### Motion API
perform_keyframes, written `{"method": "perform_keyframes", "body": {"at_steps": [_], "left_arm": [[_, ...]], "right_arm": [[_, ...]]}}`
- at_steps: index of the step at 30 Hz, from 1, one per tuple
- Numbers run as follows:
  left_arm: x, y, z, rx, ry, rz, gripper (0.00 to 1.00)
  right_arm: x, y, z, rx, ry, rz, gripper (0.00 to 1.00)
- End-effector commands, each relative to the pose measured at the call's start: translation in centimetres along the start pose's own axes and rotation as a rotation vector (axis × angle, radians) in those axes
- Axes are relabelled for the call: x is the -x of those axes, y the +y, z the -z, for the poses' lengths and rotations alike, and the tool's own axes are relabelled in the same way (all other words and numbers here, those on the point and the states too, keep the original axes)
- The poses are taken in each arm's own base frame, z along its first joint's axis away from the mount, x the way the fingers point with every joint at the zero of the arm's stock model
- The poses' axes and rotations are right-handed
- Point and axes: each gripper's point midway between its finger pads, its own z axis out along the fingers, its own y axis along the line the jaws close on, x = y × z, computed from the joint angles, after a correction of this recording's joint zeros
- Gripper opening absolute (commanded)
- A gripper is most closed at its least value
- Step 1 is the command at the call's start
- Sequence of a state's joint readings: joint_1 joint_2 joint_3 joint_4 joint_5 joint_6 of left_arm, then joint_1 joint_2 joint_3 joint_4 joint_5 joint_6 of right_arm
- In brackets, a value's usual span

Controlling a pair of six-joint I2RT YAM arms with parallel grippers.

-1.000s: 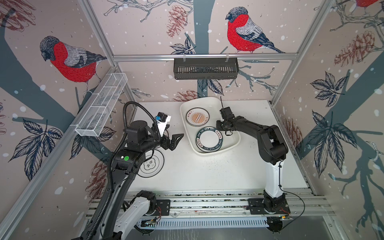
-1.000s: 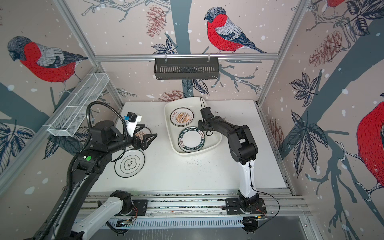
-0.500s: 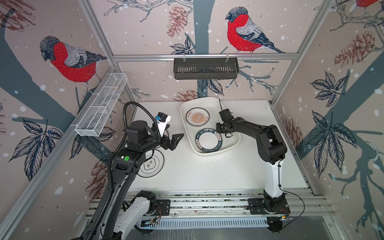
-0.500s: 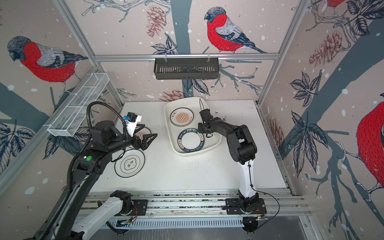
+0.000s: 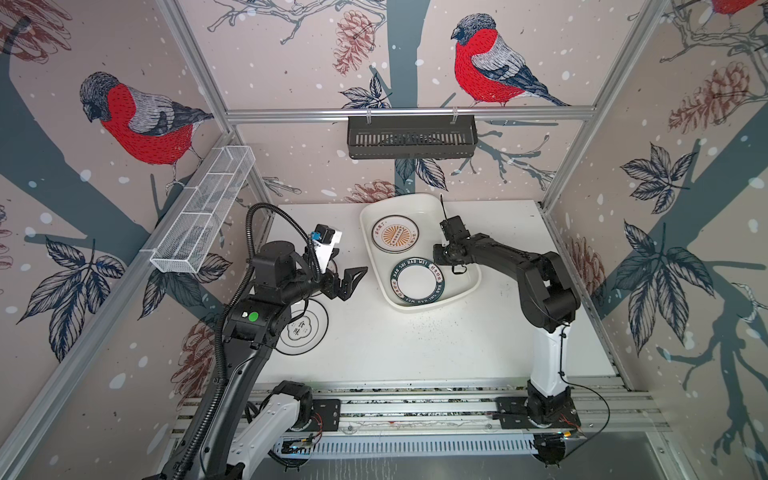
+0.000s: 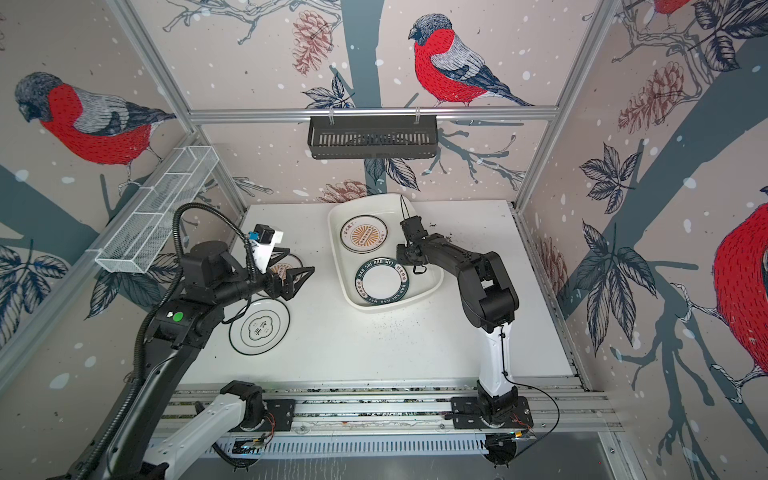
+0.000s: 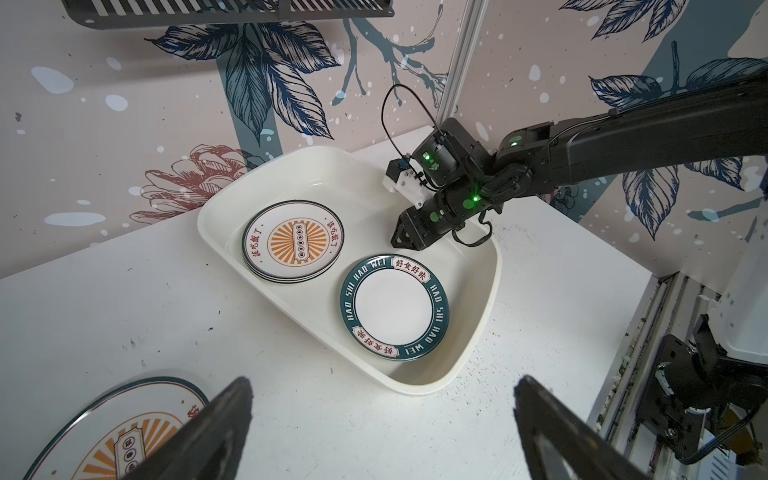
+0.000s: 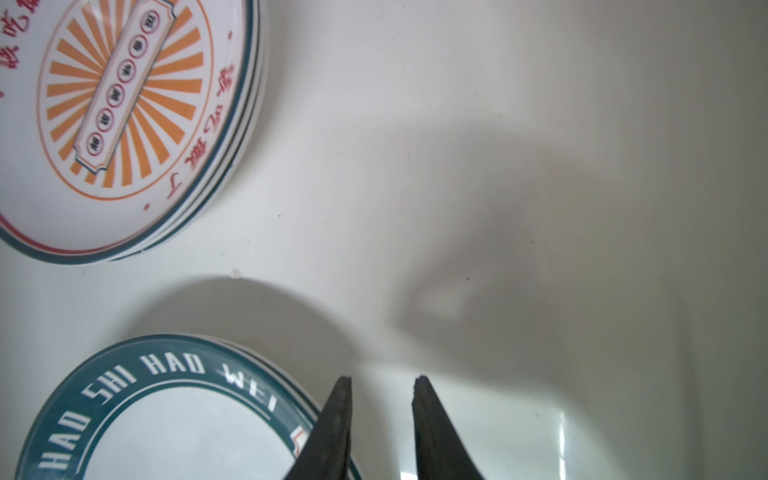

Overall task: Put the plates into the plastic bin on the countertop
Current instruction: 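Lower the left gripper to the sunburst plate while the right gripper draws back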

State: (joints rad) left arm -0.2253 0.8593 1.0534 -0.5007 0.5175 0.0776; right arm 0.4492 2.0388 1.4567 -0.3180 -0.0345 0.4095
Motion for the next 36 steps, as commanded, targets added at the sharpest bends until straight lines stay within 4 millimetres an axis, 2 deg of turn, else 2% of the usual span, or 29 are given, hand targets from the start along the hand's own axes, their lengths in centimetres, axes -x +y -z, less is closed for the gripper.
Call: {"method": "perform_keyframes", "body": {"at_steps": [1,6,11,17,19,21,25,30,34,35,36], "left_arm": [[0.4,1.0,0.0,0.057,-0.013,-0.011,0.97],[-0.6,3.5,-0.5,0.18,0.03,-0.001,0.97],[-2.5,6.1,-1.4,0.288,0.115,0.026,0.98],[-4.7,9.2,-2.7,0.41,0.195,0.058,0.98],[-5.2,10.0,-3.3,0.436,0.216,0.059,0.98],[-6.0,10.5,-4.1,0.437,0.245,0.047,0.98],[-7.5,11.2,-5.6,0.429,0.283,0.063,0.98],[-7.7,11.8,-6.4,0.431,0.287,0.048,0.98],[-8.5,14.0,-6.1,0.524,0.327,0.013,0.97],[-9.8,14.4,-6.1,0.536,0.361,0.012,0.97],[-10.3,15.0,-6.1,0.548,0.375,0.021,0.97]], "right_arm": [[1.9,-0.1,2.2,0.004,-0.07,-0.024,0.28],[4.1,0.7,7.2,0.065,-0.187,-0.062,0.29],[4.0,1.6,13.0,0.139,-0.283,-0.072,0.29],[0.4,2.2,18.6,0.254,-0.348,-0.081,0.32],[-1.0,2.3,19.9,0.287,-0.364,-0.087,0.33],[-2.1,2.5,22.0,0.327,-0.401,-0.089,0.34],[-4.5,2.5,23.8,0.371,-0.418,-0.11,0.35],[-7.0,2.6,25.1,0.416,-0.438,-0.138,0.35],[-7.9,2.5,25.0,0.409,-0.44,-0.138,0.37],[-8.0,2.5,25.0,0.409,-0.438,-0.137,0.36],[-8.1,2.6,24.9,0.409,-0.433,-0.134,0.36]]}}
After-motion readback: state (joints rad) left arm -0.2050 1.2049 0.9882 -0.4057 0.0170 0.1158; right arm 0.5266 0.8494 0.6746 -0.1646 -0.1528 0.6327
